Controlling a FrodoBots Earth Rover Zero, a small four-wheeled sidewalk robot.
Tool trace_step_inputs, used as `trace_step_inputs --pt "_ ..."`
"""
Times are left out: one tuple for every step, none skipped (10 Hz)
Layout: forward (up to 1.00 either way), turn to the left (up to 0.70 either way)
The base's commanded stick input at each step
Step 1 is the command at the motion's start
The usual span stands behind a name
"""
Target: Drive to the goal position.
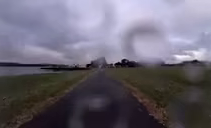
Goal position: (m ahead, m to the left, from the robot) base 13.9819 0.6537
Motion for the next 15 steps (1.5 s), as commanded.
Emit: trace_step_inputs --pt "0.70 0.00" --pt "0.70 0.00" --pt "0.70 0.00" --pt "0.70 0.00" --pt "0.70 0.00" --pt "0.70 0.14" --pt "0.70 0.14" --pt "0.70 0.13" --pt "0.70 0.07" --pt "0.70 0.00" --pt "0.70 0.00" --pt "0.70 0.00" --pt "0.70 0.00" --pt "0.70 0.00" --pt "0.70 0.00"
